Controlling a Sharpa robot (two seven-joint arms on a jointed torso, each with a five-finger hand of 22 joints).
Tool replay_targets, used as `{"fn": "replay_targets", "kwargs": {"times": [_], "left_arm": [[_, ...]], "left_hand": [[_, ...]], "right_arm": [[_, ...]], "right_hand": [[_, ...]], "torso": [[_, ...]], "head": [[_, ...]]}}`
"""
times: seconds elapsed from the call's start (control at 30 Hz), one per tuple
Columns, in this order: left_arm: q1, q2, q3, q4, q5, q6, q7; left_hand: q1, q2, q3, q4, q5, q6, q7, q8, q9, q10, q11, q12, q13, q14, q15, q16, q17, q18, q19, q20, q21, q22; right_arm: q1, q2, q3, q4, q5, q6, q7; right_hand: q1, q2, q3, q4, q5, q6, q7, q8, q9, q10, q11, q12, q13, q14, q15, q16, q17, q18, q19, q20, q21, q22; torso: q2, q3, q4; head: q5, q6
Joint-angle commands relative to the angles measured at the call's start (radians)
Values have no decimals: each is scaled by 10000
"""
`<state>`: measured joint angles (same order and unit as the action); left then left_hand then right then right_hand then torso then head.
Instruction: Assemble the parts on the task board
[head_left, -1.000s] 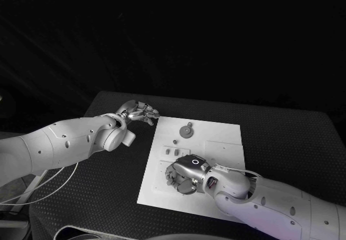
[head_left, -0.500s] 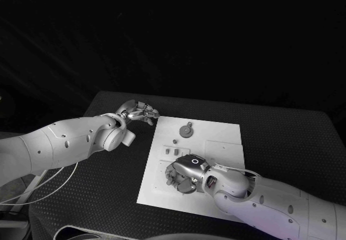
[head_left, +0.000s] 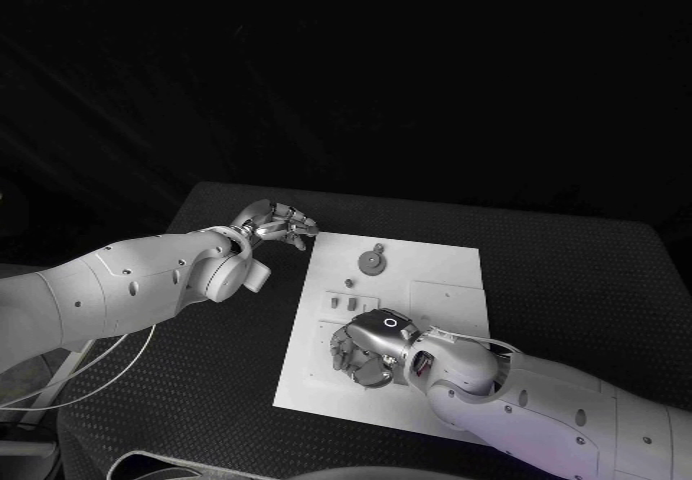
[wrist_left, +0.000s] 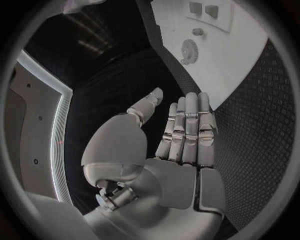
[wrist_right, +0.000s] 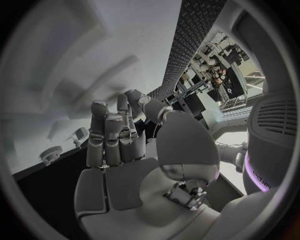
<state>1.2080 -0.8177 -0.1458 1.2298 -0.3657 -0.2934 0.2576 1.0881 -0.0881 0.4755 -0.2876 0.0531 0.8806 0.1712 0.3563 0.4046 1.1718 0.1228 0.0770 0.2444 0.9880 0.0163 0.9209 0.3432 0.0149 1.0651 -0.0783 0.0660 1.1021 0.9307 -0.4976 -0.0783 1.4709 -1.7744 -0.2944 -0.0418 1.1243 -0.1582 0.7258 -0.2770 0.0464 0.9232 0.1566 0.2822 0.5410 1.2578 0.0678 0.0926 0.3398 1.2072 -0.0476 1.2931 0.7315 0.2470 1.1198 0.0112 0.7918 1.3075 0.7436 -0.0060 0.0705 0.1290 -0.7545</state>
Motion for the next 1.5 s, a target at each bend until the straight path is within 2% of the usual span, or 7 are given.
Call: {"fn": "replay_targets", "kwargs": {"times": [0.03, 0.57, 0.93, 1.2, 1.3, 1.33, 1.5], "left_arm": [[5, 16, 7, 13, 51, 141, 66], [4, 24, 7, -57, 51, 148, 58], [3, 81, 6, -202, 51, 199, 45], [3, 109, 5, -232, 189, 199, 27], [3, 130, 5, -254, 191, 198, 30], [3, 130, 5, -265, 193, 183, 30], [-1, 145, 3, -307, 216, 177, 45]], "left_hand": [[14, 50, -59, 5, -13, -99, 1, 5, -12, -103, 5, -70, 8, 15, 55, -60, 15, -34, -35, 16, 20, -16], [13, 44, -64, 3, -13, -104, 3, 4, -15, -120, 10, -76, 4, 11, 58, -67, 22, -35, -39, 18, 19, -20], [19, 38, -66, 0, -12, -106, 4, 4, -17, -136, 15, -81, 1, 3, 62, -76, 25, -36, -46, 21, 17, -24], [5, 38, -74, 8, -13, -106, 6, 4, -18, -141, 19, -80, 0, -5, 68, -84, 29, -39, -53, 26, 15, -28], [-4, 39, -78, 13, -13, -106, 6, 5, -19, -141, 20, -79, 1, -6, 69, -86, 31, -41, -54, 28, 15, -29], [-6, 39, -80, 14, -13, -105, 7, 5, -19, -140, 20, -78, 1, -7, 69, -87, 31, -41, -54, 29, 15, -29], [-22, 45, -86, 22, -13, -106, 7, 6, -20, -140, 21, -75, 1, -8, 71, -90, 35, -42, -55, 31, 16, -32]], "right_arm": [[-8, -5, -3, 29, 135, -109, 46], [-2, -529, 23, 563, 1046, -1134, 352], [523, -1420, 658, 1193, 4266, -1553, 886], [1706, -2646, 847, 1067, 6190, 76, -45], [1945, -3192, 843, 1093, 6459, 749, -569], [2001, -3345, 842, 1127, 6469, 969, -750], [2180, -3851, 834, 1216, 6947, 3401, -2038]], "right_hand": [[-1, -111, -72, 6, 25, -74, 18, -51, -17, -55, 20, -68, 21, -15, 55, 63, 16, 148, 19, -12, 25, 164], [84, -289, -82, -45, 26, -266, 102, -158, -69, -46, 20, -93, 82, 61, 54, 111, 18, 148, 89, -61, 71, 171], [111, -303, -92, -5, 26, -285, 117, -164, -77, 45, 4, -58, 151, 82, 40, 127, 15, 148, 119, -70, 91, 169], [-1185, 196, -1565, 160, 31, -243, -204, -121, -18, 1427, -462, 1415, 1716, 157, -352, 134, -3, 147, 184, -101, 125, 136], [-1780, 384, -2025, 523, 148, 35, -753, 3, 91, 1579, -784, 4258, 4570, 540, -368, 754, 329, 148, 421, -201, 176, 108], [-1898, 388, -2057, 586, -5, 65, -455, 13, 129, 822, -689, 5134, 5636, 456, -518, 936, 474, 148, 426, -262, 160, 101], [-2820, 629, -2074, 1319, 25, 498, -615, 283, 454, -266, -860, 8074, 8419, 376, -768, 1721, 1066, 148, 603, -391, 302, 181]], "torso": [[-1, 0, 6], [-10, 1, 4], [-12, 7, -29], [-43, -22, -144], [-48, -42, -159], [-50, -47, -168], [-67, -22, -237]], "head": [[-2, -5], [-2, 14], [-184, 219], [-578, 540], [-699, 608], [-731, 625], [-860, 710]]}}
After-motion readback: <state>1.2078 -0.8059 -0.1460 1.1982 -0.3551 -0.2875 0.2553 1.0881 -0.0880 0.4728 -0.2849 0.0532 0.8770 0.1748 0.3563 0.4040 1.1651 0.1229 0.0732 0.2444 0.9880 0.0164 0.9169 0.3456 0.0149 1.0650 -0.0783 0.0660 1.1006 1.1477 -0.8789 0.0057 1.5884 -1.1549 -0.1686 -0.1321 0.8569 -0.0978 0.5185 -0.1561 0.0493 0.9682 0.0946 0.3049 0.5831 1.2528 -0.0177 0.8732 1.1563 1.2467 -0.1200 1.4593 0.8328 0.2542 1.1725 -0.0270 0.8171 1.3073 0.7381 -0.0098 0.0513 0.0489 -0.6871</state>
